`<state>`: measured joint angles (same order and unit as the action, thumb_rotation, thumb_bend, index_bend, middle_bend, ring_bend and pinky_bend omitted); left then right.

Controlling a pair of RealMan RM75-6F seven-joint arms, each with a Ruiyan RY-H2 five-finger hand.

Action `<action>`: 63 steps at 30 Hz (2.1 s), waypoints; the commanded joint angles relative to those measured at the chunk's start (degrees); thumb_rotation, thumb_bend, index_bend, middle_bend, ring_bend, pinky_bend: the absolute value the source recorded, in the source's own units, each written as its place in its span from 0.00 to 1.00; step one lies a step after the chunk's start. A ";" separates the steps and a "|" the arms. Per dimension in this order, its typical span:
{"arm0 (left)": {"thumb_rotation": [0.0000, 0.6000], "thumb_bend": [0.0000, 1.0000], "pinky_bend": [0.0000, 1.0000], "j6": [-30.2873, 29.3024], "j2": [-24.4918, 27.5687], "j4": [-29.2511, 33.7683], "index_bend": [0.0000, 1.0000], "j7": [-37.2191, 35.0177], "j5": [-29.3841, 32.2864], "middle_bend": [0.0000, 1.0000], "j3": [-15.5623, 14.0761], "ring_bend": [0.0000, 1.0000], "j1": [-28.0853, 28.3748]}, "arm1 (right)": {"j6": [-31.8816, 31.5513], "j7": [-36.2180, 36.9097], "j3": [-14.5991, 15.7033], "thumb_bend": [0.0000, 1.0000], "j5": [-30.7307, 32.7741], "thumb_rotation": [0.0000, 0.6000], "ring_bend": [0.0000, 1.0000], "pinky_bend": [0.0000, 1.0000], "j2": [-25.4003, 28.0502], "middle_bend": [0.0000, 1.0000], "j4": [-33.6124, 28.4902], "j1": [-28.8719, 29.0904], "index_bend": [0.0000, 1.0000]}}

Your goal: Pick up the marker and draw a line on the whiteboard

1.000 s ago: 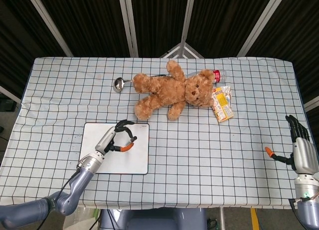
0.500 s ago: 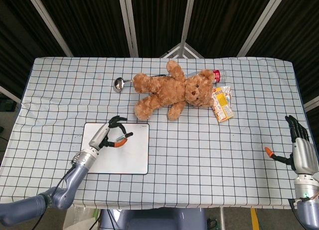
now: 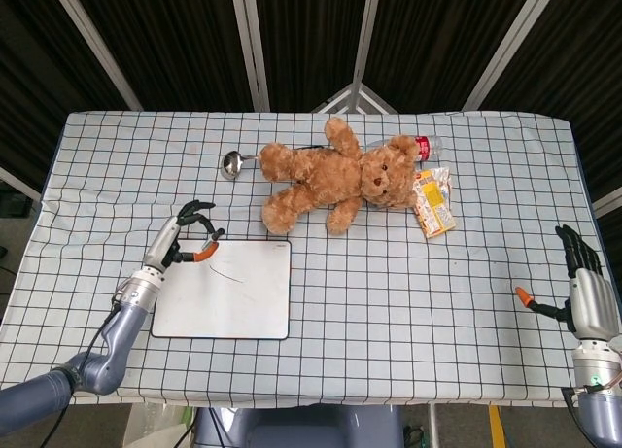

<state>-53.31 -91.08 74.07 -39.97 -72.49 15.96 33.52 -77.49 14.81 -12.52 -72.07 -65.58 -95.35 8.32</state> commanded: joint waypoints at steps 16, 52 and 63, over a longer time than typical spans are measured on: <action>1.00 0.44 0.01 0.21 -0.81 7.93 0.77 2.33 1.06 0.16 -2.04 0.00 -0.63 | 0.37 0.43 -0.14 0.21 0.29 1.00 0.00 0.00 0.25 0.00 -0.06 0.01 0.00; 1.00 0.44 0.01 1.28 -3.43 6.66 0.78 7.16 4.17 0.17 -1.66 0.00 -0.17 | 0.41 0.61 -0.13 0.21 0.10 1.00 0.00 0.00 0.24 0.00 -0.05 0.06 0.00; 1.00 0.44 0.01 1.66 -3.50 6.28 0.78 7.62 4.62 0.17 -1.90 0.00 -0.47 | 0.37 0.70 -0.14 0.21 0.07 1.00 0.00 0.00 0.25 0.00 -0.02 0.03 0.00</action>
<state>-51.64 -94.58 80.35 -32.35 -67.87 14.06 33.05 -77.12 15.51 -12.66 -72.00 -65.32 -95.36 8.34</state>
